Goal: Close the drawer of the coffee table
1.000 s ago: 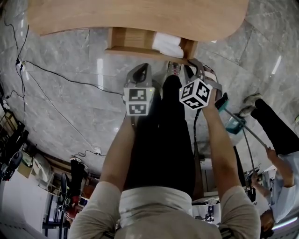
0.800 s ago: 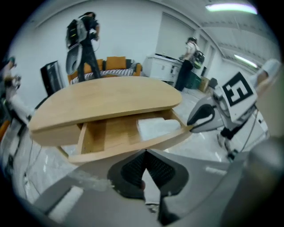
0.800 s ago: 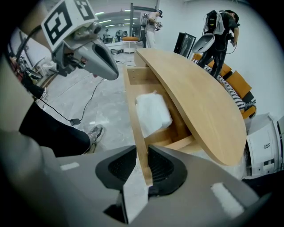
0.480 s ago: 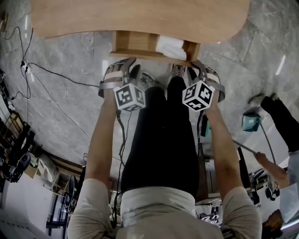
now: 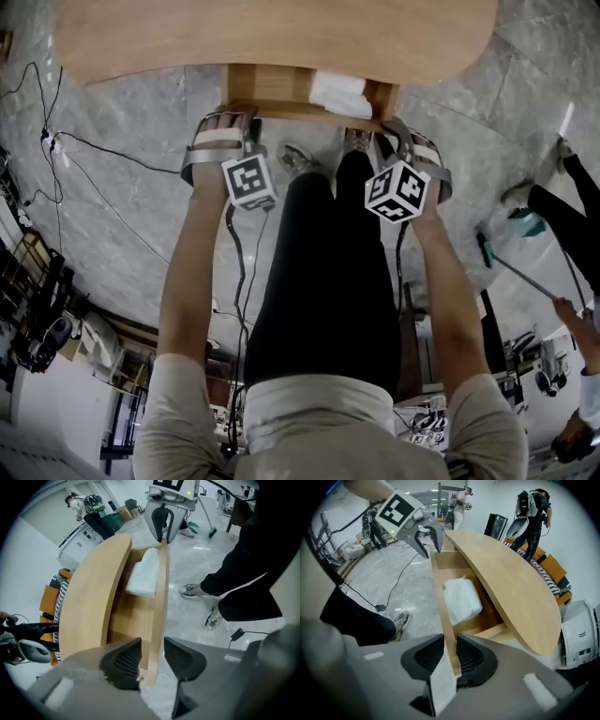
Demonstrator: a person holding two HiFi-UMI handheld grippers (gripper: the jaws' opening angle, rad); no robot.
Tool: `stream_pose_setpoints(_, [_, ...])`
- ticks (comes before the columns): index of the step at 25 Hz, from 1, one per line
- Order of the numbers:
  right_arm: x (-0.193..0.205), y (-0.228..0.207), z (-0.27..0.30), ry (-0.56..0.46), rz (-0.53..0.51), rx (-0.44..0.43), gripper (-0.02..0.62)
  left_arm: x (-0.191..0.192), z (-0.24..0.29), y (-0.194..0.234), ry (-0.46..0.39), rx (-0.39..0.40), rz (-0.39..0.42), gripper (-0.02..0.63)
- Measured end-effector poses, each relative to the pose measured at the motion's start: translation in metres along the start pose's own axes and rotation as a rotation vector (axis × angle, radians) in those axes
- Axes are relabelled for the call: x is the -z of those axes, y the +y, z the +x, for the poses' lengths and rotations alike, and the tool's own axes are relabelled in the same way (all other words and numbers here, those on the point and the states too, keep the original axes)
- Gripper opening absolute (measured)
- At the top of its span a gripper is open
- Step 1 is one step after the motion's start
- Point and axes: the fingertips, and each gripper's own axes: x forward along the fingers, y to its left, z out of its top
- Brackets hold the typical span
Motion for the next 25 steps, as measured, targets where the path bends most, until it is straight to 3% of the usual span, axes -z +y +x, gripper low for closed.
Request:
stream_pose_setpoints(6, [0.0, 0.001, 0.001, 0.011, 0.001, -0.008, 0.087, -0.002, 0.014, 0.001, 0.015, 0.053, 0.09, 0.16])
stream_pose_setpoints(11, [-0.001, -0.002, -0.001, 0.01, 0.009, -0.002, 0.087, -0.001, 0.012, -0.002, -0.001, 0.071, 0.077, 0.098])
stream_pose_setpoints(25, [-0.002, -0.01, 0.0, 0.016, 0.019, 0.001, 0.091, -0.002, 0.013, 0.005, -0.009, 0.083, 0.054, 0.098])
